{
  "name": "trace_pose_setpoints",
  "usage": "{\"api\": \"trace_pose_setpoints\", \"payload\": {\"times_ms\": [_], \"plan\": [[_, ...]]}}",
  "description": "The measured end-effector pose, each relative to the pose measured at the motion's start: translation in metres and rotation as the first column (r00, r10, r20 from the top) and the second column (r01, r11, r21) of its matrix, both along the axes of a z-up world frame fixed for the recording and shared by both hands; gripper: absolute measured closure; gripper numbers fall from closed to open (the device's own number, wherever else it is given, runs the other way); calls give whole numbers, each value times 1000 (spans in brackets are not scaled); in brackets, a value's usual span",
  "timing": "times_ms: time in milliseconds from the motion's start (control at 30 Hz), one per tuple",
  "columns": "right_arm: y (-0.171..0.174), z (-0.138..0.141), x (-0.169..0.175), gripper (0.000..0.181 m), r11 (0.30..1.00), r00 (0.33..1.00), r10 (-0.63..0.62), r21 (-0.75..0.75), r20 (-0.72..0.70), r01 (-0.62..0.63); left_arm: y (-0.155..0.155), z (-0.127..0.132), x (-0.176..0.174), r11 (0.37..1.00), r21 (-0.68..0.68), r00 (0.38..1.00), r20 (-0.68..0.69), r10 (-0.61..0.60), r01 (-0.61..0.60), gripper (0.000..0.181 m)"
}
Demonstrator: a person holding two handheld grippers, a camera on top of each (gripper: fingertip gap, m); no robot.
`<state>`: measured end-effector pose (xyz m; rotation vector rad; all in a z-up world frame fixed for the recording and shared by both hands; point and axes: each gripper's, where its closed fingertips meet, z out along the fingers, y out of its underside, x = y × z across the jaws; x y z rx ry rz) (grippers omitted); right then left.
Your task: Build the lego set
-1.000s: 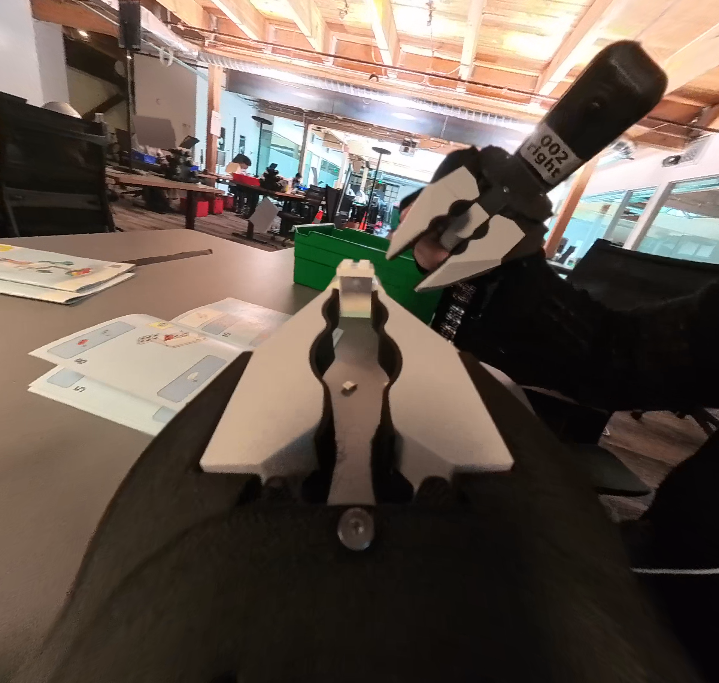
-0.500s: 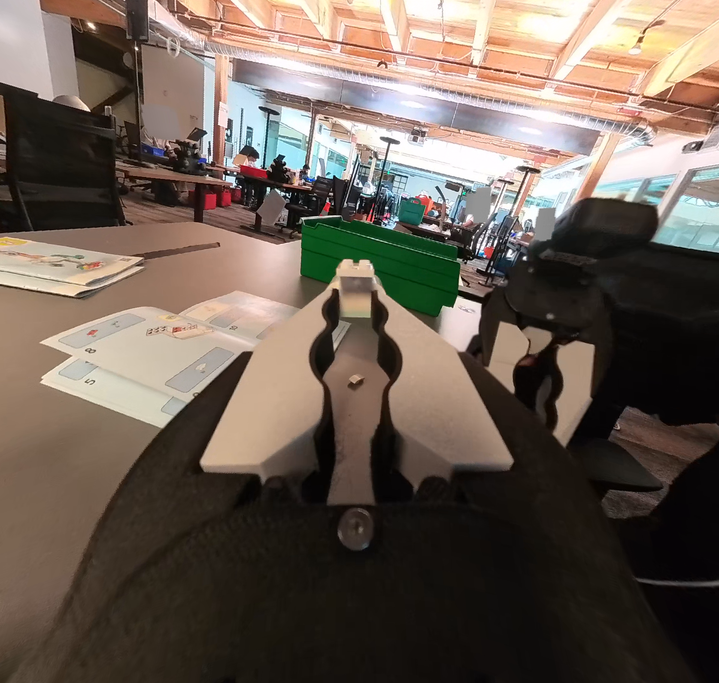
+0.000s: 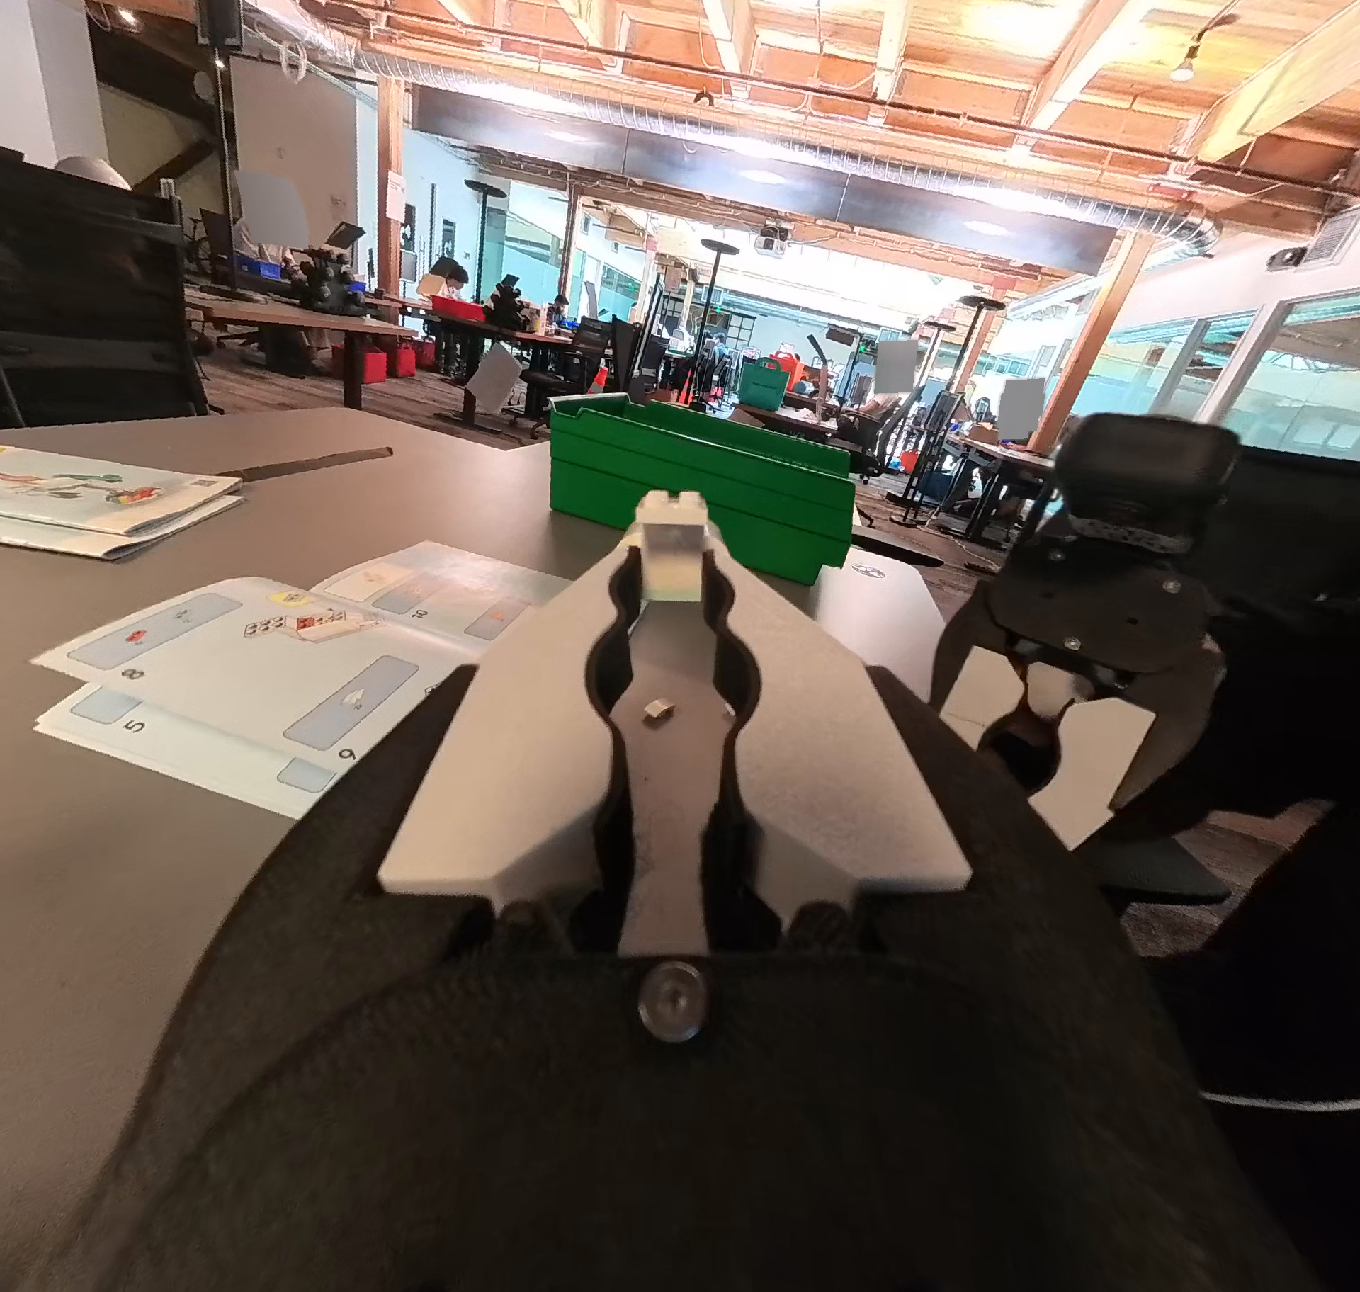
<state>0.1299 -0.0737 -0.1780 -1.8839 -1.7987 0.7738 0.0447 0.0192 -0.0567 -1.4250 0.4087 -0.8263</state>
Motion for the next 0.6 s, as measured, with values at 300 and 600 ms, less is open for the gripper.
{"api": "trace_pose_setpoints", "payload": {"times_ms": [300,600], "plan": [[9,11,9,178,994,998,9,-109,-61,-16,-3,1,6,1000,4,1000,-5,-28,28,166],[69,-1,38,170,980,994,5,198,107,-26,-5,1,9,999,15,999,-34,-39,40,166]]}}
